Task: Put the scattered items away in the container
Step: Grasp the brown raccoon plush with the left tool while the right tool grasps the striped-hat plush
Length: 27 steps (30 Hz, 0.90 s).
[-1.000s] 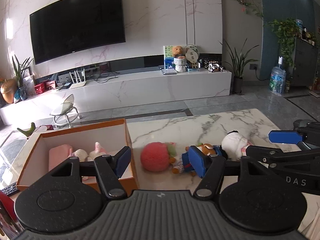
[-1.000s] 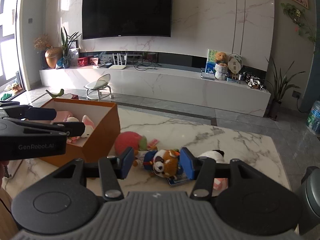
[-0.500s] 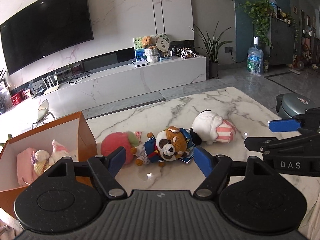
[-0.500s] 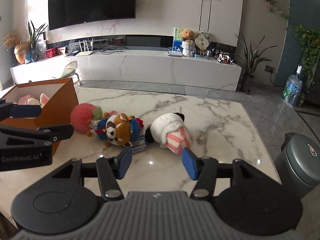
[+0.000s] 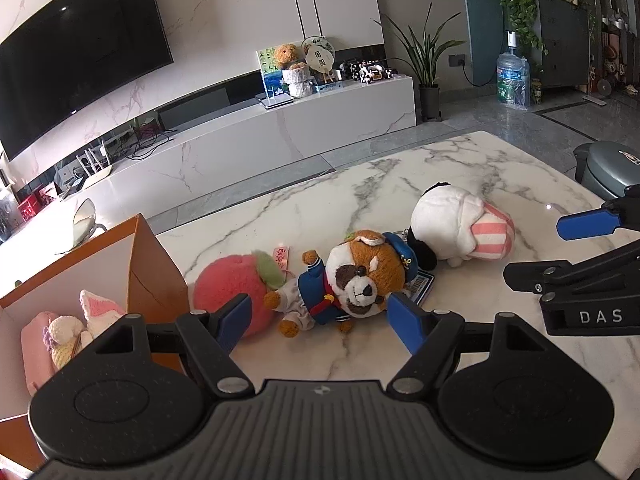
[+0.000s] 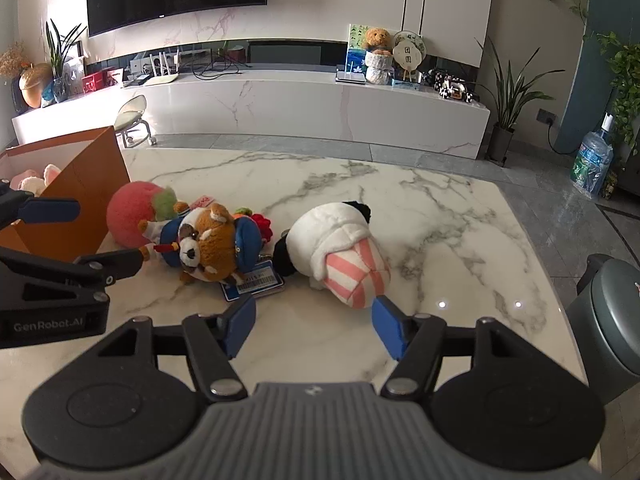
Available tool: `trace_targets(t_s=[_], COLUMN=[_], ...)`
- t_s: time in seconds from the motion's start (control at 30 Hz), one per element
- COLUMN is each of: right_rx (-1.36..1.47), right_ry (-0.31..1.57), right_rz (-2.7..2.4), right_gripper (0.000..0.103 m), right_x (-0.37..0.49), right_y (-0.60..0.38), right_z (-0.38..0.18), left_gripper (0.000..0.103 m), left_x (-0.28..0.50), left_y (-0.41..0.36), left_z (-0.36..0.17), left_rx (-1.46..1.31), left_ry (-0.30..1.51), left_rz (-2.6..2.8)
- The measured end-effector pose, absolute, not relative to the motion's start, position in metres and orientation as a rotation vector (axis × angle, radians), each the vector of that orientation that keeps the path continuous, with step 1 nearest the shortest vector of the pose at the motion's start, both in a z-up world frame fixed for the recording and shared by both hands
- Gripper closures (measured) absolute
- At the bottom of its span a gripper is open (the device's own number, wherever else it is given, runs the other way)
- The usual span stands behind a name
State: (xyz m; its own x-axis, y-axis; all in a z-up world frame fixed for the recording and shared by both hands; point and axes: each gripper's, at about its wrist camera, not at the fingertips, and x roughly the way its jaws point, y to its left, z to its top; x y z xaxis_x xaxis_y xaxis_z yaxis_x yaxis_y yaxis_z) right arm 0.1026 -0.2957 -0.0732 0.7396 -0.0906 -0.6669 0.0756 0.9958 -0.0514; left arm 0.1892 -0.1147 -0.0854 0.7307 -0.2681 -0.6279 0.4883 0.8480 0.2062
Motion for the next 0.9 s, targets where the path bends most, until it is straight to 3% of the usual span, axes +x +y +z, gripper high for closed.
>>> trace_targets(t_s=[0.53, 0.9], right_rx=[-0.053, -0.069], right_ry=[0.772, 0.778], right_rz=[-0.120, -0.135], right_gripper=[0.020, 0.019], right_x=[0.153, 0.176], right_y=[-0.314, -0.324], right_z=[-0.097, -0.108], left_gripper=[0.014, 0.014], left_x=[0.221, 0.227], left_y=[-0.139, -0.148], left_z=[-0.125, -0.143], left_rx=[0.500, 0.572], left_ry=[0.640, 0.611], left_rz=[-0.488, -0.549])
